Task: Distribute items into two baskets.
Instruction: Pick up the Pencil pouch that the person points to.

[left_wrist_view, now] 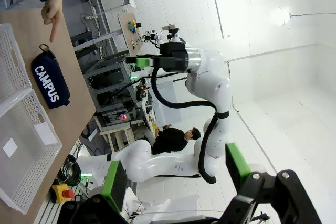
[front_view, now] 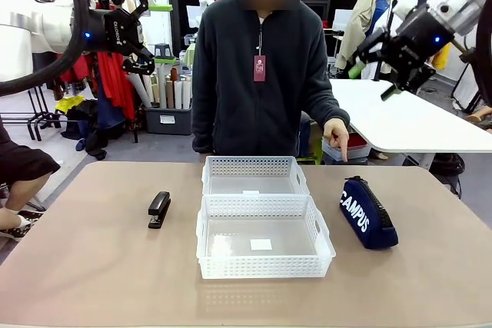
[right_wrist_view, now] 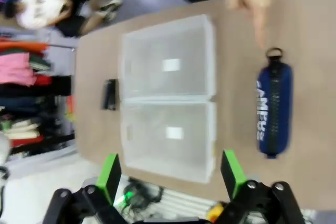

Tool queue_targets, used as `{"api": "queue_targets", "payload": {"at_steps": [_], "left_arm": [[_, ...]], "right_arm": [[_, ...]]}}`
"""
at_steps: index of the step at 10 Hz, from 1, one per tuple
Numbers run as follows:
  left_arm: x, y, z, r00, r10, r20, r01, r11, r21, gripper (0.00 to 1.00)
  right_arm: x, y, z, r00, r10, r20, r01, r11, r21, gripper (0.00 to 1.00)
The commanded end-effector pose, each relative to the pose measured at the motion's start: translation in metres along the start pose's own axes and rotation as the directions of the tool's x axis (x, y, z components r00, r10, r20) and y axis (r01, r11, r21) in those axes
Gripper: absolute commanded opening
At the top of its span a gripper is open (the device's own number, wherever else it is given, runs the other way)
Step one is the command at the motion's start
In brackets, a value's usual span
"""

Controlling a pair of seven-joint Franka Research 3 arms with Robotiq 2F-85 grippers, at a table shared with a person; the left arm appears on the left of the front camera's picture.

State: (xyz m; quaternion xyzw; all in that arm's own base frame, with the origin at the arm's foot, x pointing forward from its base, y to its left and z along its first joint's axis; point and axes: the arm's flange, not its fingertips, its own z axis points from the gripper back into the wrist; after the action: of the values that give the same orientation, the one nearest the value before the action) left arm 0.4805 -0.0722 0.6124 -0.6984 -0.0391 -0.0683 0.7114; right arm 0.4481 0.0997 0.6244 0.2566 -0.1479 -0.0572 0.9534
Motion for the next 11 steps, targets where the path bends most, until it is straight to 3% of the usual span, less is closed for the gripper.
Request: {"api": "queue_targets", "payload": {"at_steps": [1, 2, 4, 5, 6, 7, 11], "left_arm": [[0.0, -0.001, 0.001, 1.0, -0.004, 0.0, 0.004, 1.0, -0.001, 1.0], [0.0, -0.001, 0.001, 1.0, -0.004, 0.0, 0.004, 1.0, -0.001, 1.0], [0.0, -0.001, 0.001, 1.0, -0.004, 0.0, 0.004, 1.0, -0.001, 1.0], [0.0, -0.001, 0.001, 1.0, -0.004, 0.0, 0.004, 1.0, -0.001, 1.0], [0.0, -0.001, 0.001, 1.0, -0.004, 0.0, 0.004, 1.0, -0.001, 1.0], [0.0, -0.001, 0.001, 1.0, -0.004, 0.0, 0.004, 1.0, -0.001, 1.0], [0.0, -0.001, 0.001, 1.0, -0.004, 0.0, 0.004, 1.0, -0.001, 1.0]], "right_arm": [[-0.002, -0.001, -0.021, 0.997, -0.076, -0.006, 0.074, 0.981, -0.177, 1.0], [0.002, -0.009, -0.041, 0.995, -0.04, 0.092, 0.066, 0.95, -0.307, 1.0], [0.006, -0.021, -0.062, 0.997, -0.045, 0.066, 0.067, 0.924, -0.375, 1.0], [0.005, -0.026, -0.071, 0.997, -0.065, 0.047, 0.077, 0.923, -0.377, 1.0], [0.01, -0.025, -0.069, 0.994, -0.104, 0.015, 0.103, 0.947, -0.304, 1.0], [0.004, -0.031, -0.067, 0.999, -0.028, 0.042, 0.041, 0.932, -0.359, 1.0], [0.005, -0.032, -0.072, 0.999, -0.041, 0.03, 0.049, 0.934, -0.355, 1.0]]}}
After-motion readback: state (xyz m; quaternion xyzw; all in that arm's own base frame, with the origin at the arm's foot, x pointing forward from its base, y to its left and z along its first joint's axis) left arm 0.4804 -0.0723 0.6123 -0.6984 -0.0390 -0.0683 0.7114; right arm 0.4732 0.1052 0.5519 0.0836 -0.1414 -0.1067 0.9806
